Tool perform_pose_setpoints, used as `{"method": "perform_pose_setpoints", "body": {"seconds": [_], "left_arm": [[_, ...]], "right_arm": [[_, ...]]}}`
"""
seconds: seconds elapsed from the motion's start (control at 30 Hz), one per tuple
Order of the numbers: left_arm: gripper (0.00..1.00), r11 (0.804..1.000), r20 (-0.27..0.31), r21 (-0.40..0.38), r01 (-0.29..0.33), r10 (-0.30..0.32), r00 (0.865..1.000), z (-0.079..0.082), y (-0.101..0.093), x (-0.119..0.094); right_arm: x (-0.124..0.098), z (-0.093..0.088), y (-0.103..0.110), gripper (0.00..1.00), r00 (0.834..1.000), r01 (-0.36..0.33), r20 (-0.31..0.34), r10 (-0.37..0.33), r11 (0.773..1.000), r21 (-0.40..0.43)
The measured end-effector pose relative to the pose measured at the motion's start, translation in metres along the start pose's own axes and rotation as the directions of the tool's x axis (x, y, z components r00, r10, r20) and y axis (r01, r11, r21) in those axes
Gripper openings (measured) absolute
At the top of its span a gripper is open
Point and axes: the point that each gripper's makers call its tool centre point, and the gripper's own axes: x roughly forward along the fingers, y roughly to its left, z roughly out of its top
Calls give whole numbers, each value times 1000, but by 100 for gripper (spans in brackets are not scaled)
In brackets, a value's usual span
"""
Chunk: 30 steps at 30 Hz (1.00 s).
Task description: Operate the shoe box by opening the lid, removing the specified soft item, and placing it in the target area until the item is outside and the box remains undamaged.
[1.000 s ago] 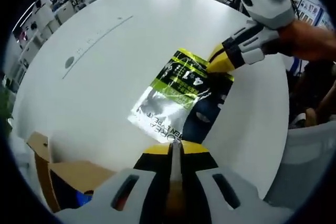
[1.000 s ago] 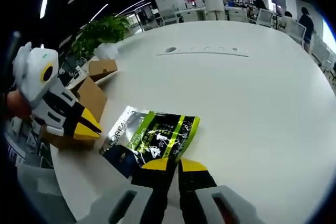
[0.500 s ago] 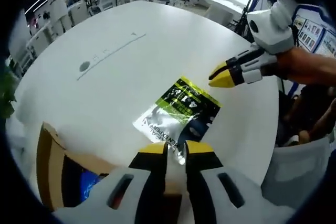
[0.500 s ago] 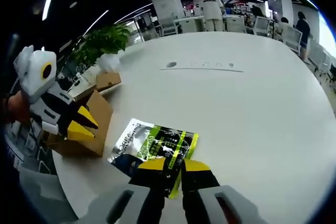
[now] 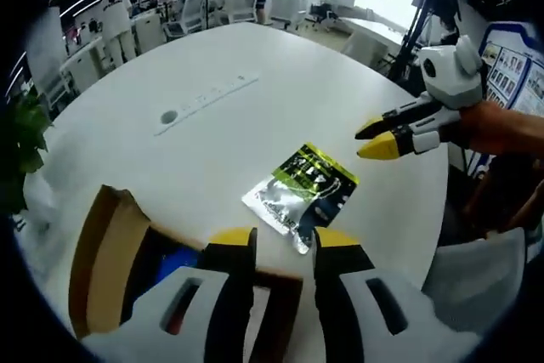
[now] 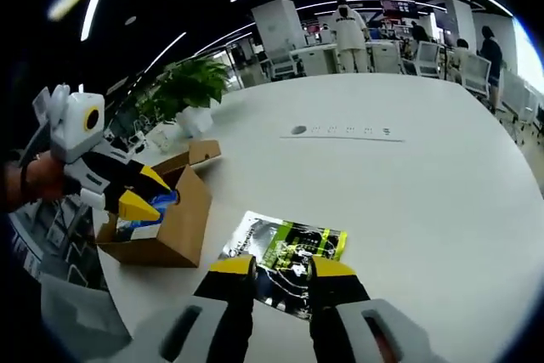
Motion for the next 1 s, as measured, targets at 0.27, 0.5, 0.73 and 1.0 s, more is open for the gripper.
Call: {"method": "perform_pose_setpoints", "body": {"seconds": [0.27, 0.5, 0.73, 1.0], "left_arm": [[34, 1000, 42, -18, 5, -4, 999, -12, 11, -26], [39, 996, 90, -86, -3, 10, 996, -26, 27, -52], [47, 996, 129, -95, 4, 9, 992, -44, 34, -76], [52, 992, 162, -126, -18, 39, 986, -66, 50, -109]], "right_arm": [[-2, 0, 17, 31, 998, -59, 12, 60, 997, -46], [-6, 10, 38, 39, 988, -134, 69, 135, 991, -20], [-10, 13, 63, 46, 975, -196, 103, 196, 981, -6], [-13, 10, 86, 48, 966, -236, 107, 235, 972, -5]]}}
